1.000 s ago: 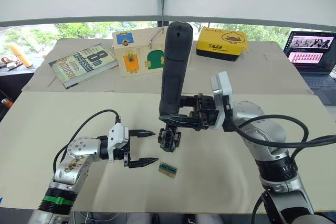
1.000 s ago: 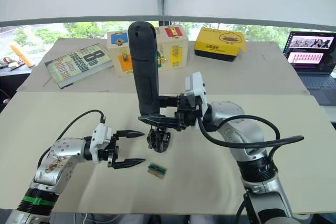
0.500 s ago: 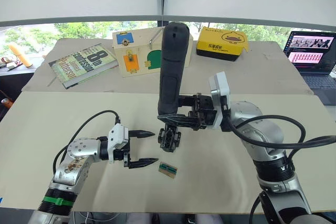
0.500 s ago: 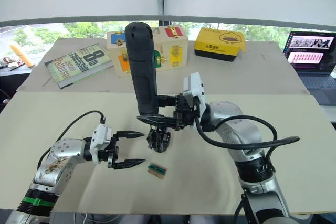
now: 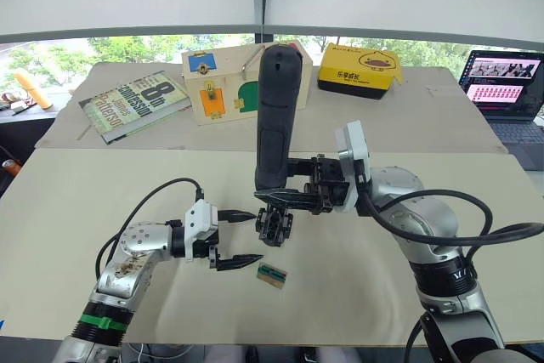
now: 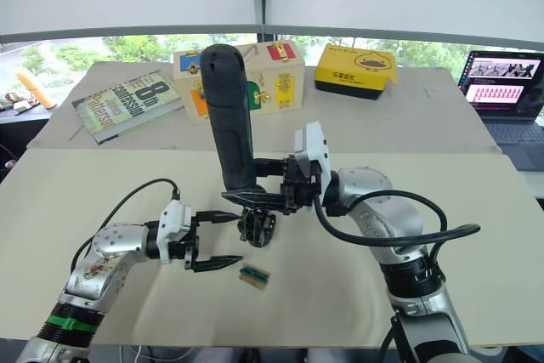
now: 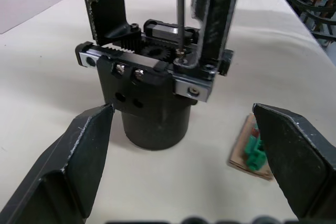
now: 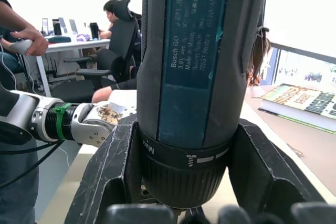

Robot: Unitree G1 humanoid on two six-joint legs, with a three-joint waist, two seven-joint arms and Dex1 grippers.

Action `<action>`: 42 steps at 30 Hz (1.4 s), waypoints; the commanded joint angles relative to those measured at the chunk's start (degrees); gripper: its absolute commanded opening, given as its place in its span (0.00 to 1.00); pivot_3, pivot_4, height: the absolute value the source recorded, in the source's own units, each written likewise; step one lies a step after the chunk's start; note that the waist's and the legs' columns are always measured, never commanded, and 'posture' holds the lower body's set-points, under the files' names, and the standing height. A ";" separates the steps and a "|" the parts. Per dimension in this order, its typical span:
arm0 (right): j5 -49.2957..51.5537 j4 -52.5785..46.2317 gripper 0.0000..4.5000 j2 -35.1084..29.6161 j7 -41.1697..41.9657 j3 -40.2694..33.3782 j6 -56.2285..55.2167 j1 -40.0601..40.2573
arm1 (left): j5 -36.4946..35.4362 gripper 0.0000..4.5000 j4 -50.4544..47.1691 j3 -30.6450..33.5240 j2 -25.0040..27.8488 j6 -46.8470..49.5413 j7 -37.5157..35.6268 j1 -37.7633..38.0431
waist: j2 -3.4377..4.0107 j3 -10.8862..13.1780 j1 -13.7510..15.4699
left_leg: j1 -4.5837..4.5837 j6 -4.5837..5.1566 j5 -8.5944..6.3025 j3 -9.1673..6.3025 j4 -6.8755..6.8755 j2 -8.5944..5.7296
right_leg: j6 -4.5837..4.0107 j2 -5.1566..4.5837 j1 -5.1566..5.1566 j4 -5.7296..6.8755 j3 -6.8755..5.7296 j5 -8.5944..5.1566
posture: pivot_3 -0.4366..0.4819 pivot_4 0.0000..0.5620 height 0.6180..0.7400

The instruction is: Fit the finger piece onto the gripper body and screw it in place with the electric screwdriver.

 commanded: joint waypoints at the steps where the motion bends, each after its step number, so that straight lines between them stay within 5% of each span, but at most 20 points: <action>1: 0.25 -2.20 0.42 0.18 0.08 -1.03 -1.86 -0.78 | 2.10 1.00 1.25 -1.27 -0.55 -0.91 1.09 -1.85 | 0.00 0.00 0.02 | 0.00 0.00 0.00 0.00 0.00 0.00 | 0.00 0.00 0.00 0.01 0.00 0.00 | 0.48 0.27 1.00; 33: -0.12 -2.91 0.42 -0.16 -0.57 -0.96 -1.17 -0.62 | 6.89 1.00 17.35 -6.57 -7.83 -5.47 -2.22 -11.32 | -0.01 -0.01 0.03 | 0.01 0.00 0.01 -0.01 0.02 -0.01 | 0.01 0.01 0.05 0.06 -0.02 0.01 | 0.48 0.27 1.00; 36: -0.34 -2.76 0.42 -0.11 -0.65 -0.81 -1.13 -0.64 | 7.64 0.81 18.28 -6.79 -8.01 -6.11 -2.17 -11.47 | -0.01 -0.01 0.04 | 0.01 0.00 0.01 -0.01 0.02 -0.01 | 0.01 0.00 0.06 0.05 -0.02 0.01 | 0.48 0.27 1.00; 39: -0.67 -2.64 0.42 0.00 -0.72 -0.45 -0.98 -0.57 | 8.27 0.51 18.81 -7.14 -8.09 -6.79 -2.13 -11.31 | -0.02 -0.01 0.03 | 0.03 0.00 0.01 -0.01 0.03 -0.01 | 0.01 0.00 0.07 0.04 -0.02 0.01 | 0.48 0.27 1.00; 42: -1.06 -2.41 0.42 0.10 -0.90 -0.03 -0.99 -0.42 | 8.56 0.51 18.94 -7.34 -8.28 -7.18 -2.09 -11.14 | -0.02 -0.01 0.06 | 0.04 0.00 0.01 -0.02 0.04 -0.01 | 0.01 0.00 0.09 0.05 -0.01 0.01 | 0.48 0.27 1.00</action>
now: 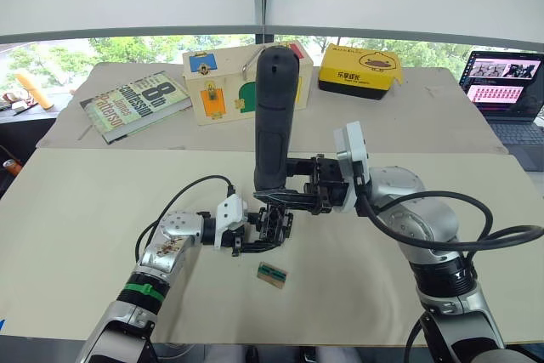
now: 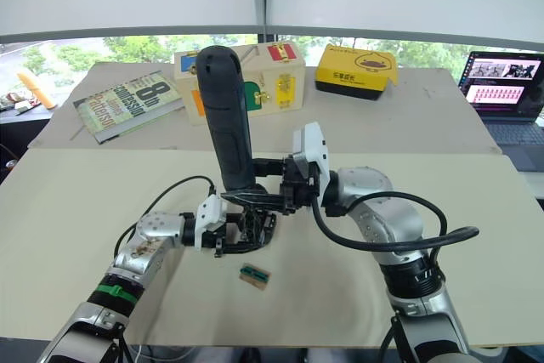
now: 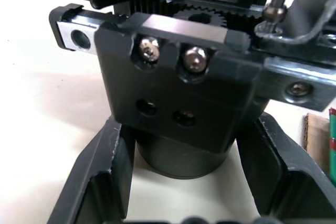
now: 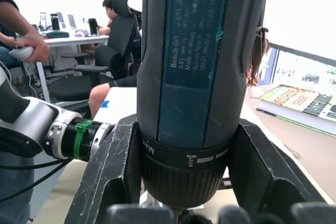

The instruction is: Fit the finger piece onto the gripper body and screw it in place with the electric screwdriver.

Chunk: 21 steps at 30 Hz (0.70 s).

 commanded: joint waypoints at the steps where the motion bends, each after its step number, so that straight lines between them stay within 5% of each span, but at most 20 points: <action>1: -0.37 -1.60 0.42 0.11 -0.39 0.07 -0.88 -0.25 | 1.08 0.51 0.34 -1.37 -0.50 -0.84 -0.29 0.21 | 0.00 0.00 0.02 | 0.00 0.00 0.00 0.00 0.00 0.00 | 0.00 0.00 0.00 0.00 0.00 0.00 | 0.48 0.27 1.00; 21: -6.16 2.87 0.42 -1.21 -0.90 5.91 -0.95 1.69 | 1.89 0.51 0.19 -1.34 -0.49 1.95 -0.28 0.30 | -0.03 -0.37 0.07 | 0.36 0.00 0.00 -0.04 0.00 0.01 | 0.00 -0.07 0.31 -0.01 0.11 0.00 | 0.48 0.27 1.00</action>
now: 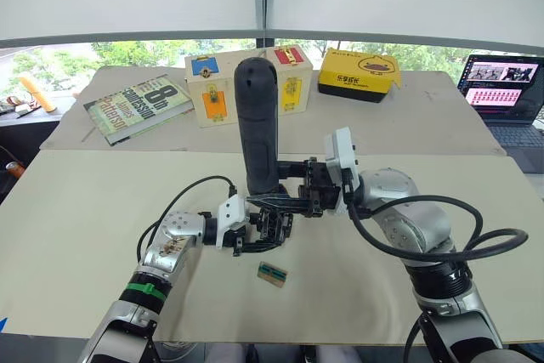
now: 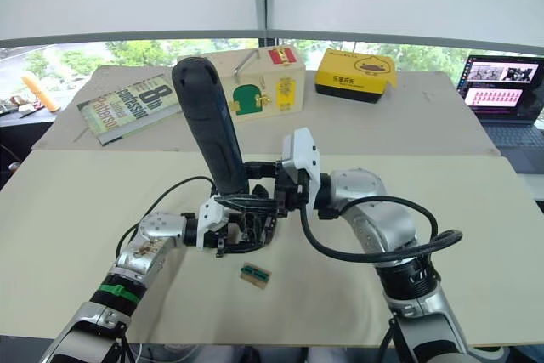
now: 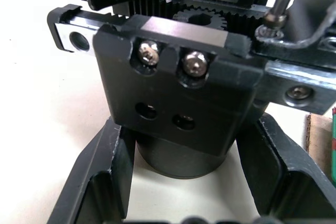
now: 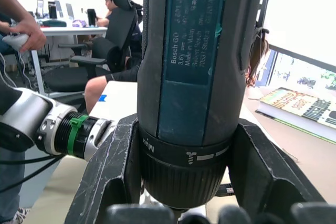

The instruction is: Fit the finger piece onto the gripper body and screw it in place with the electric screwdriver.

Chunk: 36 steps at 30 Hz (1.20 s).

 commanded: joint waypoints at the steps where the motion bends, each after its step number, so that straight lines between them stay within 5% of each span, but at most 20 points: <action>1: -2.67 3.22 0.42 -0.75 -0.20 2.22 1.58 1.56 | 0.39 0.51 -0.32 -1.44 0.06 0.74 -0.82 0.52 | -0.01 -0.06 -0.02 | 0.01 0.00 0.00 0.00 0.00 0.01 | 0.00 0.00 0.00 0.00 0.00 0.00 | 0.48 0.27 1.00; 20: -5.79 5.24 0.42 -1.92 -0.81 5.88 0.81 2.17 | 0.05 0.51 -2.46 -1.20 1.07 1.35 -0.79 2.69 | -0.02 -0.23 -0.24 | 0.63 0.01 -0.03 -0.09 -0.24 0.08 | -0.08 -0.25 0.47 -0.07 0.01 -0.05 | 0.48 0.27 1.00; 36: 2.26 1.69 0.42 0.69 2.07 -1.25 -1.55 -2.33 | -0.02 0.51 -3.67 -0.68 1.90 3.11 0.36 3.69 | -0.04 -0.21 -0.26 | 0.46 0.02 -0.02 -0.10 -0.42 0.06 | -0.09 -0.63 0.25 -0.12 -0.07 -0.05 | 0.48 0.27 1.00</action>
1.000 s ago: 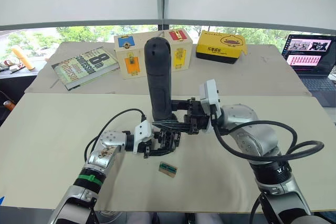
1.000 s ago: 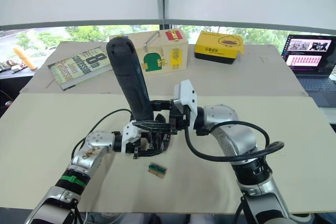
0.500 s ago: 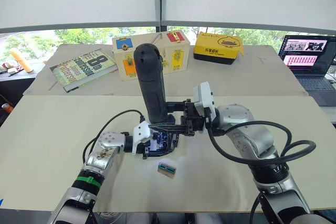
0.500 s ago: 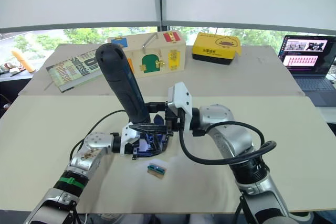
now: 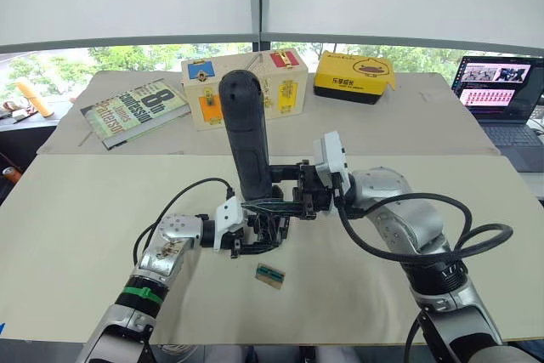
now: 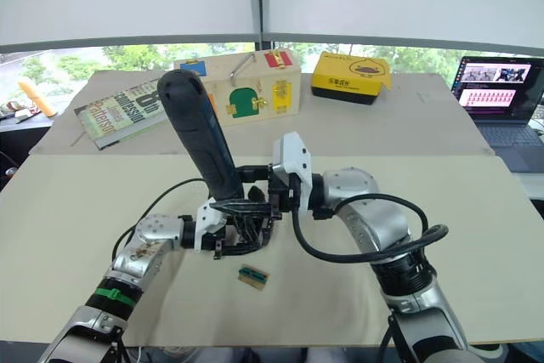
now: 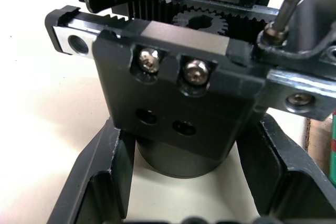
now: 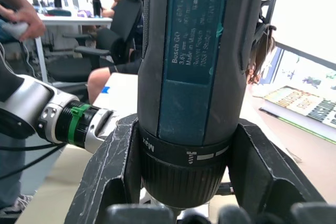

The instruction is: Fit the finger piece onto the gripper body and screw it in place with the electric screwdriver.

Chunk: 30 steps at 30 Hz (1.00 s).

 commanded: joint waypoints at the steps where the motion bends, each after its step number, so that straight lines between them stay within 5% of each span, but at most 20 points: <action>1: 2.52 -1.23 0.42 0.17 0.71 -2.86 0.21 -1.15 | 0.06 0.51 -1.05 -1.01 1.08 1.39 -0.78 1.99 | 0.00 0.00 -0.01 | -0.11 0.00 0.00 0.02 -0.01 -0.01 | 0.00 0.02 -0.16 0.01 0.02 0.00 | 0.48 0.27 1.00; 19: 6.59 -3.10 0.42 0.44 4.76 -7.80 -1.11 -3.96 | 0.98 0.51 -1.32 -1.15 1.86 3.48 2.37 3.11 | 0.01 0.03 0.02 | -0.72 0.00 0.01 0.04 0.10 -0.01 | 0.01 0.61 -0.56 0.03 -0.03 0.03 | 0.48 0.27 1.00; 24: 10.08 -5.35 0.42 1.02 4.10 -9.17 -0.02 -3.50 | 0.24 0.99 -2.67 -0.20 2.71 4.37 2.57 3.85 | 0.02 0.03 -0.11 | -0.69 -0.02 0.02 0.05 0.08 0.00 | 0.01 0.63 -0.57 0.05 -0.01 0.02 | 0.48 0.27 1.00; 30: 13.80 -9.27 0.42 0.98 1.87 -10.32 1.93 -3.73 | 0.11 0.99 -3.69 2.36 5.27 -0.59 3.71 5.92 | 0.02 0.03 -0.34 | -0.62 -0.07 0.04 0.06 0.09 0.02 | -0.01 0.60 -0.57 0.04 0.04 0.02 | 0.48 0.27 1.00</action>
